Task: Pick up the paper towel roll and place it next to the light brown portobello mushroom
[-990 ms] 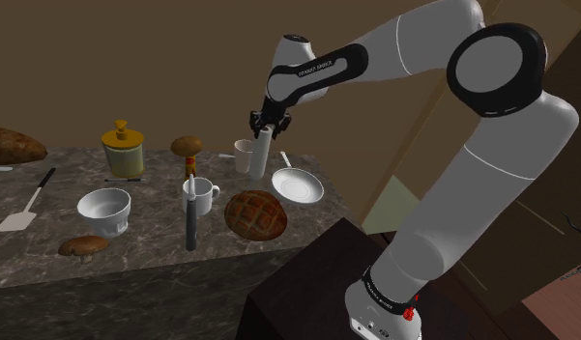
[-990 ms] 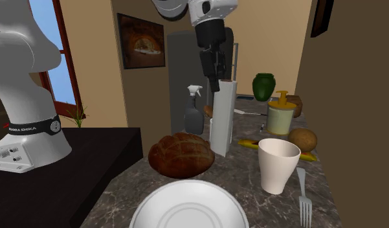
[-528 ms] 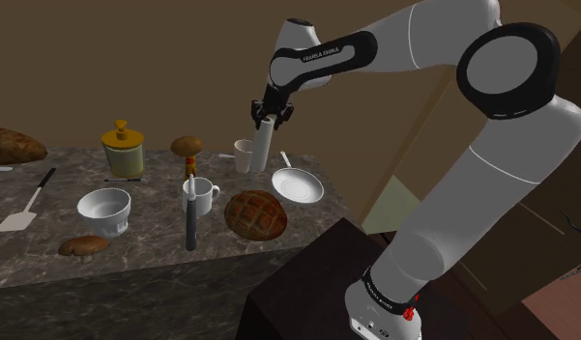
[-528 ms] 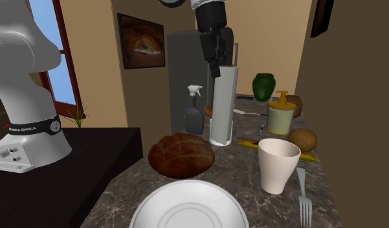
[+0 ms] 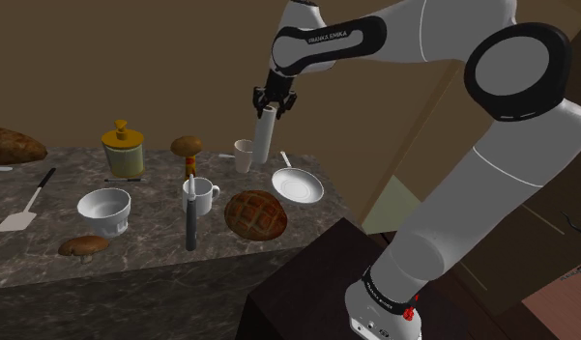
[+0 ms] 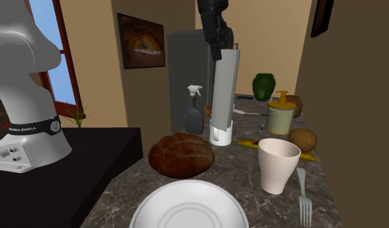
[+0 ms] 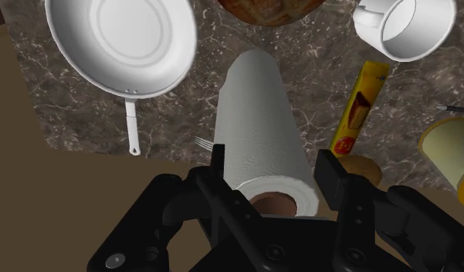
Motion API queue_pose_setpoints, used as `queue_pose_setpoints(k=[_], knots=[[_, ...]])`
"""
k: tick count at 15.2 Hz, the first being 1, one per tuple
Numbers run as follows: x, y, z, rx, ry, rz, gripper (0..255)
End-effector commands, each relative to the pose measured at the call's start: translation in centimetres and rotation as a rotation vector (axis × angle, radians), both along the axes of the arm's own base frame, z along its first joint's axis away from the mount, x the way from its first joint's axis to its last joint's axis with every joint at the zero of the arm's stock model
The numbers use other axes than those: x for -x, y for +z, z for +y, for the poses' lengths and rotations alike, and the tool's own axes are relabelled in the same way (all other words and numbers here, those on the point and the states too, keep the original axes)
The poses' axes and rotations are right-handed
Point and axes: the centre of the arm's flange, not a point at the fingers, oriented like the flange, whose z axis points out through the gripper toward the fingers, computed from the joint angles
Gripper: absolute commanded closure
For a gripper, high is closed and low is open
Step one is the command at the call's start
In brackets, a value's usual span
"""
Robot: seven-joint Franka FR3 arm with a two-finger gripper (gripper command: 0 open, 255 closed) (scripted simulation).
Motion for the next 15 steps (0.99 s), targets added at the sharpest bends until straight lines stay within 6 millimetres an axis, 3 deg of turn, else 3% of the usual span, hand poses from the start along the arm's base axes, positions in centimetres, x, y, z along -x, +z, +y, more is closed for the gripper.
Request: queue_pose_setpoints(k=[1, 15], knots=[[0.1, 1.1, -0.1, 0.0, 0.0, 0.0, 255], [0.1, 8.5, -0.1, 0.0, 0.0, 0.0, 255]])
